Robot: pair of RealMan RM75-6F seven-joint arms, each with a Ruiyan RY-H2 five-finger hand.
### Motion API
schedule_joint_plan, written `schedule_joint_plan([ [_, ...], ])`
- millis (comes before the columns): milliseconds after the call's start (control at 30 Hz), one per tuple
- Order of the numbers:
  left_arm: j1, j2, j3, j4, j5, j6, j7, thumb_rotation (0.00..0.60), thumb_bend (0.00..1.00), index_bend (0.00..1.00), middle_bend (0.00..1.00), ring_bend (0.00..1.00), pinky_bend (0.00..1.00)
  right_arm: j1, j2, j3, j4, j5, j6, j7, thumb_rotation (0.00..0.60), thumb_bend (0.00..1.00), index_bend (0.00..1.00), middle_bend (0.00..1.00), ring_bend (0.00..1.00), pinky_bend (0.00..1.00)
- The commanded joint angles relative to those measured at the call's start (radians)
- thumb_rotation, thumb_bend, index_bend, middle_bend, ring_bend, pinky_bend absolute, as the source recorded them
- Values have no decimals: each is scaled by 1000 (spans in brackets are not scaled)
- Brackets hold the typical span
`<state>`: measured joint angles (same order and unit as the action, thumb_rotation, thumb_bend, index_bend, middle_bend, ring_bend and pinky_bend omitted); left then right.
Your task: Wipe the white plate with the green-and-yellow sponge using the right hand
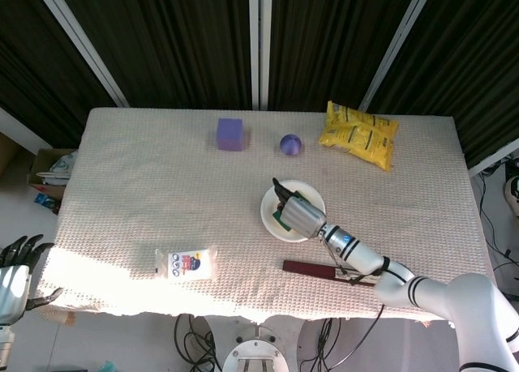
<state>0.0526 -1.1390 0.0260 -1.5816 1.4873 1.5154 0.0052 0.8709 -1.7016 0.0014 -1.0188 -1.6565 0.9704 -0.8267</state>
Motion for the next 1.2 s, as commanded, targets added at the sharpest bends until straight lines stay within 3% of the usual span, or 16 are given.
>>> schedule_joint_plan([
  [33, -2, 1, -1, 2, 3, -1, 1, 600, 81, 228, 102, 53, 106, -7, 12, 6, 11, 12, -4, -3, 600, 260, 594, 423, 154, 0],
  [267, -1, 1, -1, -2, 2, 1, 2, 600, 80, 228, 102, 53, 106, -8, 22, 31, 21, 32, 3, 17, 600, 260, 595, 423, 154, 0],
  [500, -1, 0, -2, -2, -2, -2, 6, 600, 81, 228, 101, 53, 106, -33, 71, 10, -41, 13, 38, 47, 600, 260, 596, 431, 168, 0],
  [700, -7, 2, -2, -10, 2, -7, 15, 600, 81, 228, 101, 53, 106, -54, 86, -8, -8, 31, 6, 29, 600, 261, 596, 431, 169, 0],
  [1000, -10, 5, -4, -17, -3, -13, 20, 600, 81, 228, 101, 53, 106, -72, 125, 8, 17, 51, 21, 33, 600, 261, 596, 431, 168, 0],
  [1200, -11, 7, -3, -21, -1, -13, 23, 600, 81, 228, 101, 53, 106, -56, 90, 1, 32, 39, -6, 32, 600, 261, 596, 430, 169, 0],
])
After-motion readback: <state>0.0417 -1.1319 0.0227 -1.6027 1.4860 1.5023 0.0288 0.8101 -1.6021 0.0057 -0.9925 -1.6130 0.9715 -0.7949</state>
